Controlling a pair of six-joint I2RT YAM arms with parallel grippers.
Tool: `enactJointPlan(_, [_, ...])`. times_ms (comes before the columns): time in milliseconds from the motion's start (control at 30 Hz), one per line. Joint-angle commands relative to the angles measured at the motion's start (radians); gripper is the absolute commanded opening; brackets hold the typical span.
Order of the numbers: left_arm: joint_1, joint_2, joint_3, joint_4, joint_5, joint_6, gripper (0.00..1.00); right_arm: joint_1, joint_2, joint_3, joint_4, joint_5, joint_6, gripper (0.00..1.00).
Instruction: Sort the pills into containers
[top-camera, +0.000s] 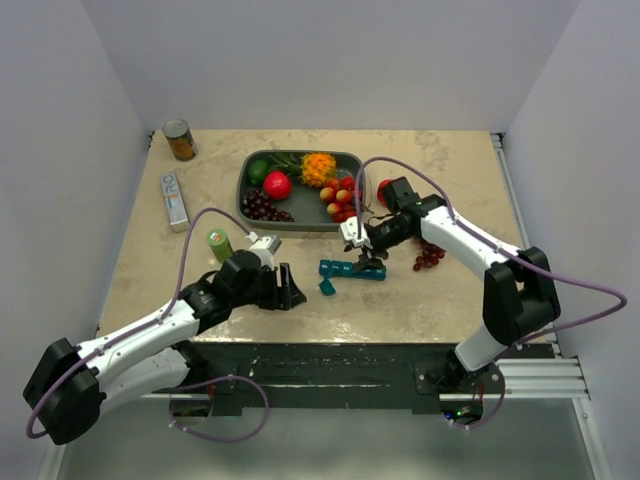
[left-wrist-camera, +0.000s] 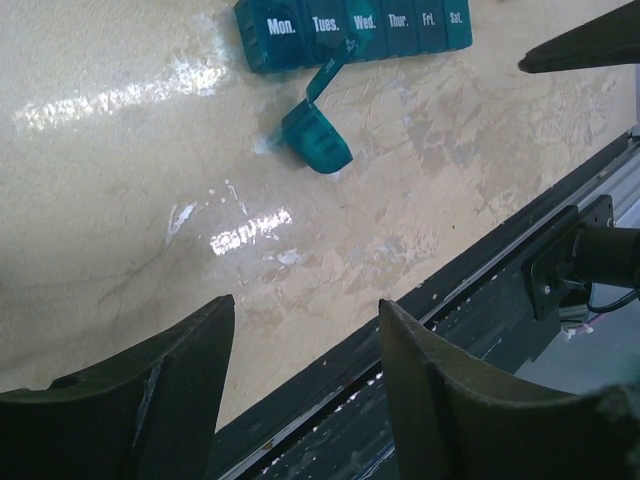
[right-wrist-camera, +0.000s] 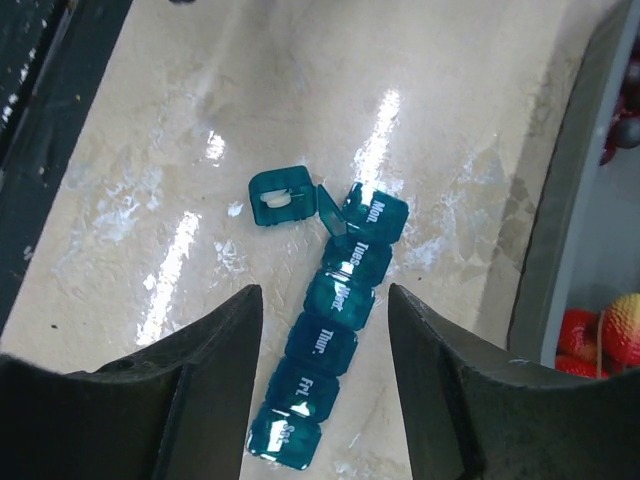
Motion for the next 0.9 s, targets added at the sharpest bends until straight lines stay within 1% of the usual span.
enactJointPlan(0, [-0.006,-0.038,-0.050,0.087,-0.014,-0.051,0.64,0.047,0.049,0.046,-0.007,0.080,-0.096,0.55])
enactJointPlan(133, [-0.004,-0.046,-0.071,0.093,-0.018,-0.060,0.64,0.084,0.074,0.022,0.091,0.124,-0.041,0.54])
enactJointPlan(233, [-0.004,-0.049,-0.070,0.090,-0.017,-0.057,0.64,0.099,0.106,0.025,0.133,0.144,-0.006,0.53])
enactJointPlan(467, [-0.004,-0.068,-0.085,0.087,-0.009,-0.057,0.64,0.138,0.189,0.074,0.153,0.184,0.039,0.51])
enactJointPlan(867, [-0.004,-0.109,-0.113,0.075,-0.011,-0.063,0.64,0.167,0.241,0.094,0.166,0.207,0.073,0.41])
